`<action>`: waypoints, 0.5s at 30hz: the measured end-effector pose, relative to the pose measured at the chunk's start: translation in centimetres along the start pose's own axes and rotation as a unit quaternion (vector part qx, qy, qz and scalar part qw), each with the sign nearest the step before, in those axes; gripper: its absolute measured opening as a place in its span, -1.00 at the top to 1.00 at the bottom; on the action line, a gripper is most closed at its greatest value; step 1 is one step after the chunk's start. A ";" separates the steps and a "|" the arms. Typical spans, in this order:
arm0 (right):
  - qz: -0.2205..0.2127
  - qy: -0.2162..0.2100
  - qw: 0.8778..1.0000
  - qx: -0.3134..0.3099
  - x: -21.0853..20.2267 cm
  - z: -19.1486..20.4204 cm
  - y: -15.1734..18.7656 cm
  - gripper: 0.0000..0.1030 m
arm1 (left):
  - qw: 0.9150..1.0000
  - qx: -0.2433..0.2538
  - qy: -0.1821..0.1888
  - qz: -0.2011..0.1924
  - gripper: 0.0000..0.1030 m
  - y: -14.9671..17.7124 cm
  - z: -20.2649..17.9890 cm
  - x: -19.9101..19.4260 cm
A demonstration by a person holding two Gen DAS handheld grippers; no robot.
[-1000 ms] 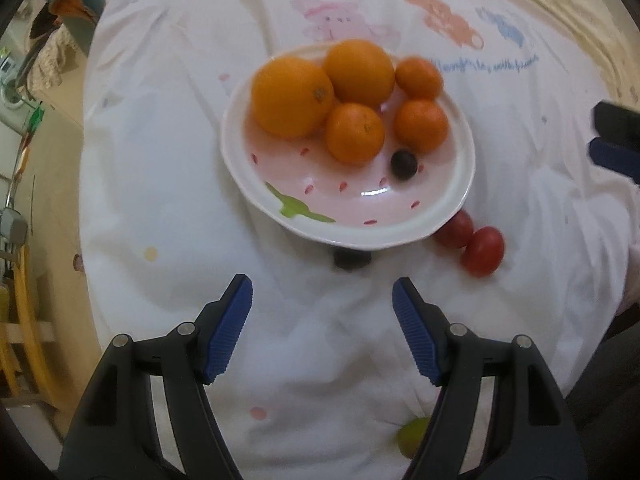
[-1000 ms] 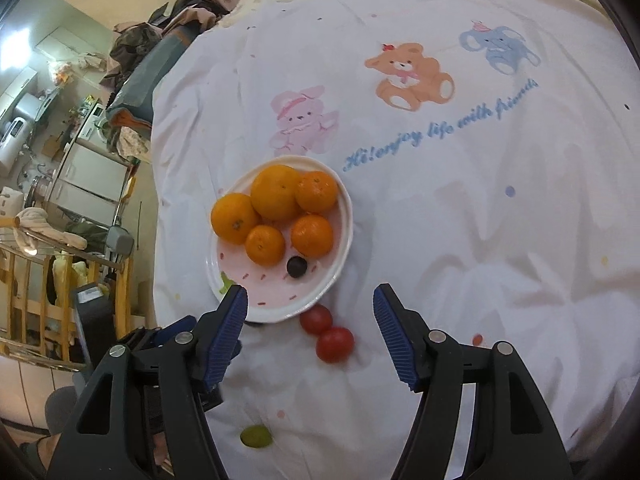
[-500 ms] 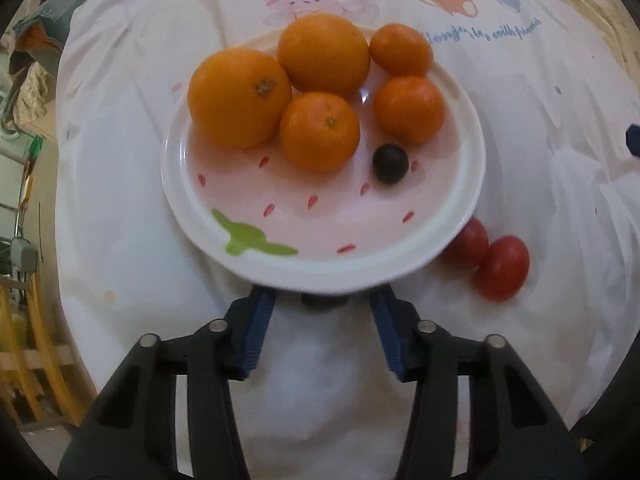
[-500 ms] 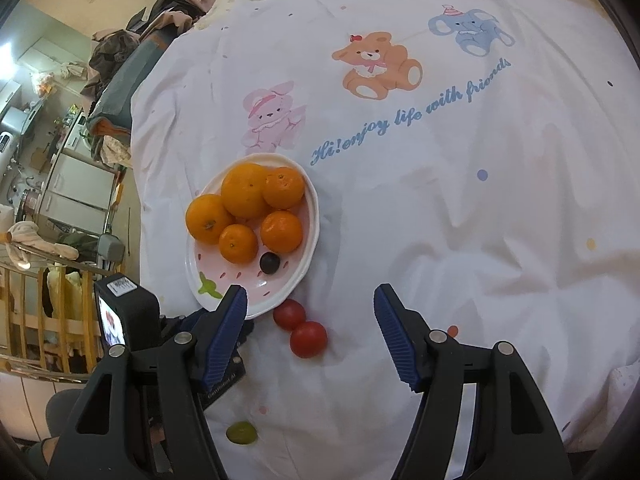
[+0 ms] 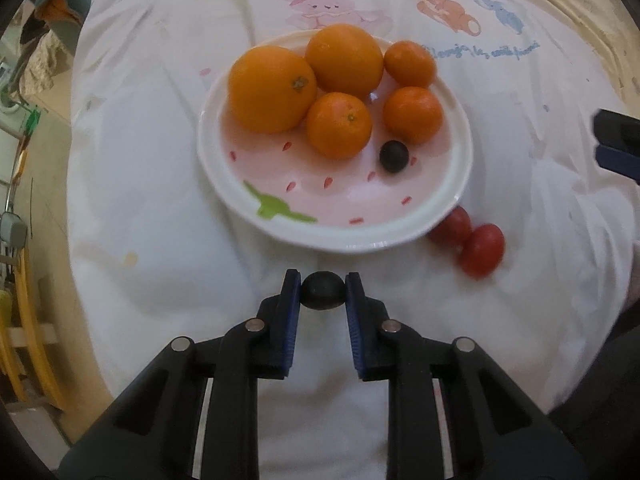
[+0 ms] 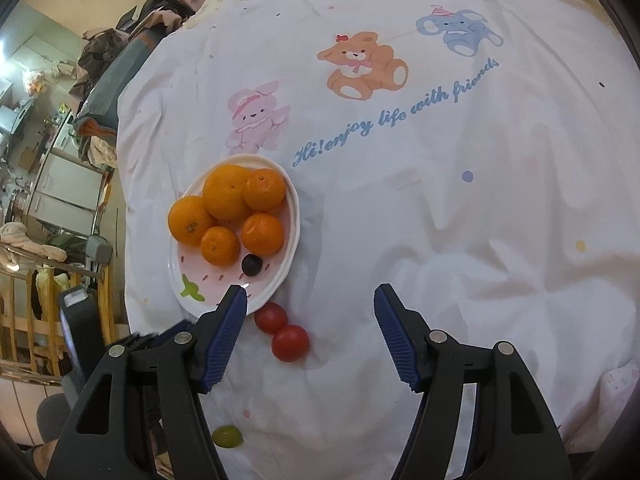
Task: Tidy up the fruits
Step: 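Grasp the second black grape beside the plate with the left tool, then grasp a red cherry tomato with the right tool while the left tool holds the grape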
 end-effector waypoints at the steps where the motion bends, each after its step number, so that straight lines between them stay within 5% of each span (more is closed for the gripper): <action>1: -0.001 0.000 1.000 0.001 -0.1 0.0 0.0 -0.34 | 1.000 -0.001 -0.004 -0.005 0.64 0.2 0.0 -0.6; 15: 0.033 0.016 0.999 -0.038 2.2 1.1 1.5 -0.34 | 0.992 -0.070 0.038 -0.098 0.64 -0.1 1.5 -6.9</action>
Point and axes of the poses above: each gripper's, at about its wrist camera, not at the fingertips, and x roughly the way its jaws point, z to its left, y to its underside, the point moved 9 cm from there along x, roughly the way its jaws point, and after that the axes turned 12 degrees about y, right-handed, at the moved point
